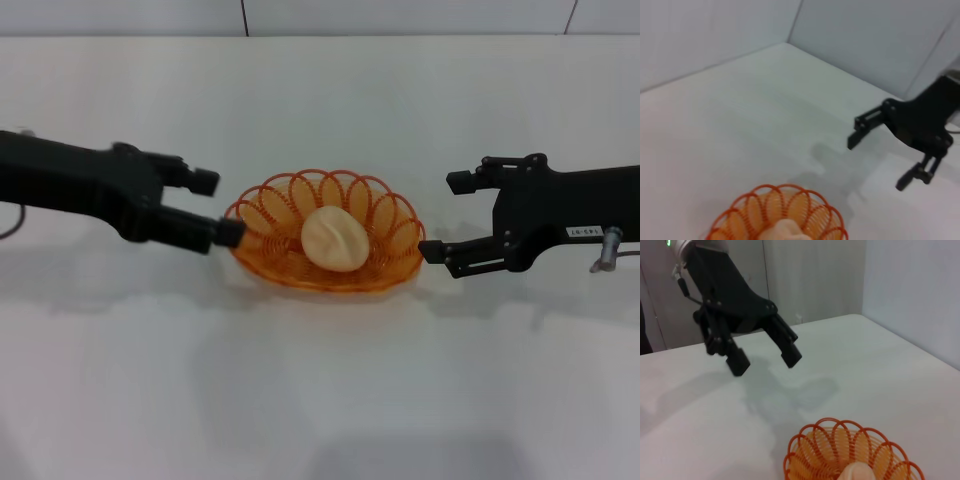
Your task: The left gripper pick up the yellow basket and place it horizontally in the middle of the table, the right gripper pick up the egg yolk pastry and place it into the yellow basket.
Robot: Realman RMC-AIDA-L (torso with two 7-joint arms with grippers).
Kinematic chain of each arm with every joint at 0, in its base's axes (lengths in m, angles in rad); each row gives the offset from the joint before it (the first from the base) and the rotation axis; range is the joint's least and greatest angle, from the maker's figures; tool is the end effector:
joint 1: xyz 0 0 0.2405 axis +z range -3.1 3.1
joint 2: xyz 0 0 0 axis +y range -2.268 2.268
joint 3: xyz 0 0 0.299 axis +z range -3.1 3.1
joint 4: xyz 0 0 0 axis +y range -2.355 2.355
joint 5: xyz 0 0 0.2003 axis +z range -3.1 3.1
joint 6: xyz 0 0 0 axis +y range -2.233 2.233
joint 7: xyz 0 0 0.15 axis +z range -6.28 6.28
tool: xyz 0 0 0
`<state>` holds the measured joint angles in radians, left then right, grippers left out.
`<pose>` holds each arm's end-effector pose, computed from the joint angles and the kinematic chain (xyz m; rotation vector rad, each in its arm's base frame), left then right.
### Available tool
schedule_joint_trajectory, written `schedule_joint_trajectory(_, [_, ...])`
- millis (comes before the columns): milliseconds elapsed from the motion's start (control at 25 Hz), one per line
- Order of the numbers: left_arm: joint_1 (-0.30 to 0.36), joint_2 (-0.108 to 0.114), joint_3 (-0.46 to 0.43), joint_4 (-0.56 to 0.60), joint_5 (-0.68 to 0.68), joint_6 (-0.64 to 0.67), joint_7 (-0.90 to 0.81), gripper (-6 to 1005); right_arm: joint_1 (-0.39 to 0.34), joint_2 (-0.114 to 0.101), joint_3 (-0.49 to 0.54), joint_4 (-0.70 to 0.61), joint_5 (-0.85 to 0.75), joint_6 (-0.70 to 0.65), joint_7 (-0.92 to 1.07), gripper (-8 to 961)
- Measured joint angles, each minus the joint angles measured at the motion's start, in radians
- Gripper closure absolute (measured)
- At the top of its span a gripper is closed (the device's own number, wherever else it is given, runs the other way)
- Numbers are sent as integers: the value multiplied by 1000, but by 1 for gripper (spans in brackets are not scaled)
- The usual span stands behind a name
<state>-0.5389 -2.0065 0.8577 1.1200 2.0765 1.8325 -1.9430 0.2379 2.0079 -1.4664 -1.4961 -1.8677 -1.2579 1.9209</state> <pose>-0.2419 0.3424 0.0391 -2.9421 -0.7761 -0.3655 0.2105 0.3140 -0.0115 -2.7731 0.3387 0.3278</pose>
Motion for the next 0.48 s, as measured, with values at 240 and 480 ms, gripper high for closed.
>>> schedule_joint_trajectory(240, [-9,-1,67,0,2,2,1,126,4,0,1,1,-2,-7,0,76])
schedule_joint_trajectory(480, [-10,-1,69,0,1,2,-1,126,8,0,1,-5,-22,-18,4,76])
